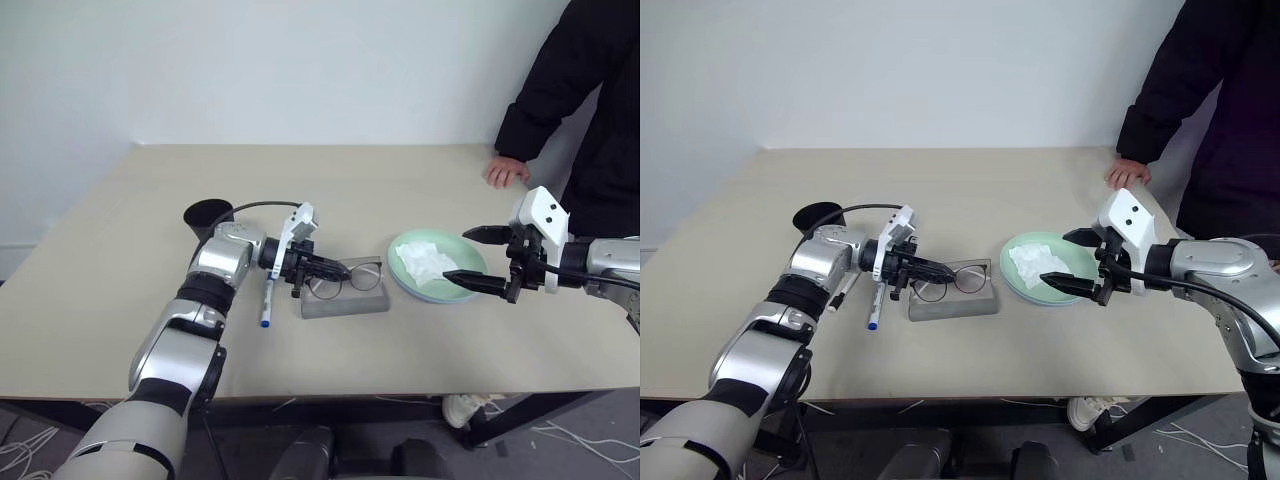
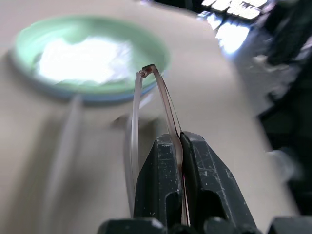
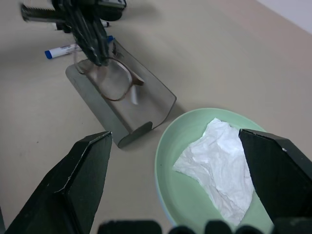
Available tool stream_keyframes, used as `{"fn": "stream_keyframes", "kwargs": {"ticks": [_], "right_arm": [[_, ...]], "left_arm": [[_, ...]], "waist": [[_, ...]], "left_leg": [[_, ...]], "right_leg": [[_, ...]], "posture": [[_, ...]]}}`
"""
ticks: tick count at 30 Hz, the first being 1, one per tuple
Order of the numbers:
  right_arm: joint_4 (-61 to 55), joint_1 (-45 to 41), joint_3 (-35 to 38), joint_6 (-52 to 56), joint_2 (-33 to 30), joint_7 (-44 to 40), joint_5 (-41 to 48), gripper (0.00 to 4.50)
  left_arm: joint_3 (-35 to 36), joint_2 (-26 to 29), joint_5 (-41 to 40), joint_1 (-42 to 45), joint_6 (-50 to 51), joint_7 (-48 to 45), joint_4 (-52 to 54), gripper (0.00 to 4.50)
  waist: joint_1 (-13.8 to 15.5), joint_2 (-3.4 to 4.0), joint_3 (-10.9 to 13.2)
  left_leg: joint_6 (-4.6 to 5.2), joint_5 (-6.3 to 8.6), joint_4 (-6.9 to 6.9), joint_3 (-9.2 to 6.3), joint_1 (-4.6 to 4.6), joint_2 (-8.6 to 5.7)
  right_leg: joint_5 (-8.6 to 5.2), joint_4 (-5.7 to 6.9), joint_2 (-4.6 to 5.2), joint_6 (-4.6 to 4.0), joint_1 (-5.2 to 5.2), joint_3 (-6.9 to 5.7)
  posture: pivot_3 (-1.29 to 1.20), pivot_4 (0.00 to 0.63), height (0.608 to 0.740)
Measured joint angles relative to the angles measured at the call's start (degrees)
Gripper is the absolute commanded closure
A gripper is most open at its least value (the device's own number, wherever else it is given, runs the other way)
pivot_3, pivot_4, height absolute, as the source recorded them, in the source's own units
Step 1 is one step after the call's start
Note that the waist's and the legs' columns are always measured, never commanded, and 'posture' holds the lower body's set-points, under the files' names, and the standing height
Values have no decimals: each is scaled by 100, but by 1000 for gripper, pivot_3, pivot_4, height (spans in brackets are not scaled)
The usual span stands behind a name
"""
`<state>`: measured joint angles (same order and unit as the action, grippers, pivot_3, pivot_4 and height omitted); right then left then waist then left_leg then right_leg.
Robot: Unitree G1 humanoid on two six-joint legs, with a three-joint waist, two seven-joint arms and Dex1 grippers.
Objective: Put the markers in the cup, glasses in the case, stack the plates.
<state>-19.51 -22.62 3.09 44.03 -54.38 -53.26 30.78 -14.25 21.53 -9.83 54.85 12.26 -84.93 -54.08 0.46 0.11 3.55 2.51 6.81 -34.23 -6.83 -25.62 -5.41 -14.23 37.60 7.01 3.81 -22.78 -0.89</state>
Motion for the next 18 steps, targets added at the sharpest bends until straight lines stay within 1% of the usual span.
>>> {"fn": "stream_keyframes", "kwargs": {"ticks": [1, 7, 13, 18], "right_arm": [[-2, -13, -1, 0, 1, -4, 1, 0], [-30, -7, 2, 5, 2, 12, 7, 0], [-105, 33, 9, 28, 1, 62, 14, 0], [-143, 36, 13, 52, 1, 68, 21, 0]], "left_arm": [[2, -68, 87, 28, -251, 91, -271, 4489], [146, -302, 350, 160, -865, 428, -1003, 4489], [161, -419, 567, 166, -1113, 411, -1189, 4489], [149, -440, 692, 155, -1009, -19, -1167, 4489]], "waist": [[-1, -1, 0], [-5, -7, 4], [-9, -10, 6], [-16, -10, 6]], "left_leg": [[0, 0, -1, 0, 0, 0], [1, 0, -2, -2, 0, 0], [1, 1, -3, -2, 0, 0], [1, 1, -4, -2, 0, 0]], "right_leg": [[0, -1, 0, 0, 4, 0], [1, 0, -1, 3, 13, -3], [5, 0, -1, 11, 15, -5], [5, 0, -1, 11, 16, -6]], "posture": [[0, 0, 727], [0, 0, 727], [0, 0, 727], [0, 0, 727]]}}
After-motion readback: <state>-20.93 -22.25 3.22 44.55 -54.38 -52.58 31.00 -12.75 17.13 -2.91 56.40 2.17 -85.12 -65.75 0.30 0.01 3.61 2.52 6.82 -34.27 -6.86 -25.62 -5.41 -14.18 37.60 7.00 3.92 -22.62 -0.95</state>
